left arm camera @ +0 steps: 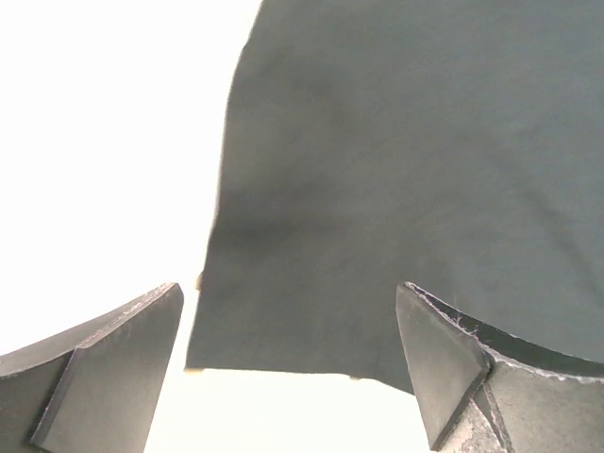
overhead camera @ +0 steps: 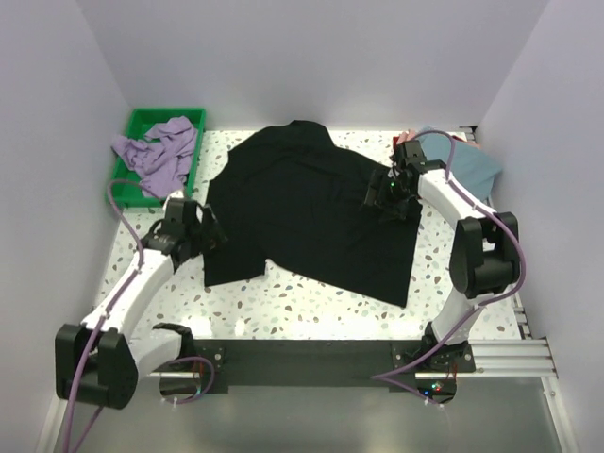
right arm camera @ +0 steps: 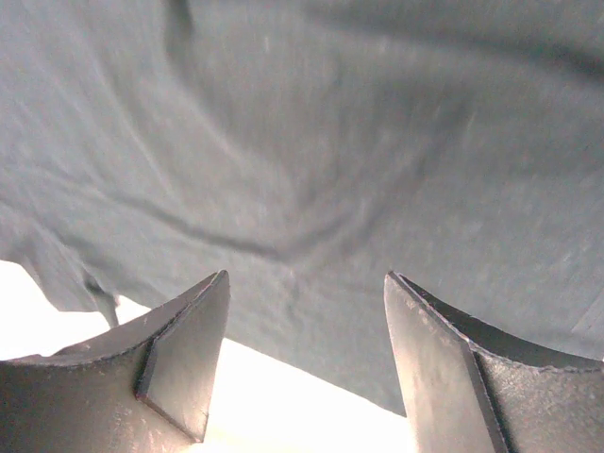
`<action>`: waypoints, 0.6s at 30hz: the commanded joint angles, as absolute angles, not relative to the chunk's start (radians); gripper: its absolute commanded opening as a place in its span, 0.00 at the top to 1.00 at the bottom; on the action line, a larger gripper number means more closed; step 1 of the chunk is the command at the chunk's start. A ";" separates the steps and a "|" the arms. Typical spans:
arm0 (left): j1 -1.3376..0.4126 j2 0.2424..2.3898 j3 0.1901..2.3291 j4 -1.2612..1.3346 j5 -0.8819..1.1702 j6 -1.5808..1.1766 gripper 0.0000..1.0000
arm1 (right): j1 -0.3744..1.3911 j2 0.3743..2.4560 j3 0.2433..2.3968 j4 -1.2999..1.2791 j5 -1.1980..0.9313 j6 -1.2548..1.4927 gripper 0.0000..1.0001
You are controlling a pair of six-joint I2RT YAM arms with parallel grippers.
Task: Fold and stack the t-shirts
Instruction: Fold the tshirt
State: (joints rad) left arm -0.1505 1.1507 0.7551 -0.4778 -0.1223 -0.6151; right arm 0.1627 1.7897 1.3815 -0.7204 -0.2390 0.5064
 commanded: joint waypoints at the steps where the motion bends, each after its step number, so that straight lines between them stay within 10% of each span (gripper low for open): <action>1: -0.143 1.010 0.657 -0.598 -0.270 -0.782 0.00 | 0.179 1.740 1.310 -0.686 -0.279 0.486 0.30; 18: -0.152 1.068 0.552 -0.770 -0.295 -1.028 0.01 | 0.186 1.594 1.166 -0.670 -0.282 0.482 0.31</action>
State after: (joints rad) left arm -0.1509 1.0813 0.5728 -0.7506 -0.2836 -0.9627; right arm 0.1829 1.6405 1.1774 -0.6819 -0.2764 0.4965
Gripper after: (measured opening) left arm 0.997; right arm 0.697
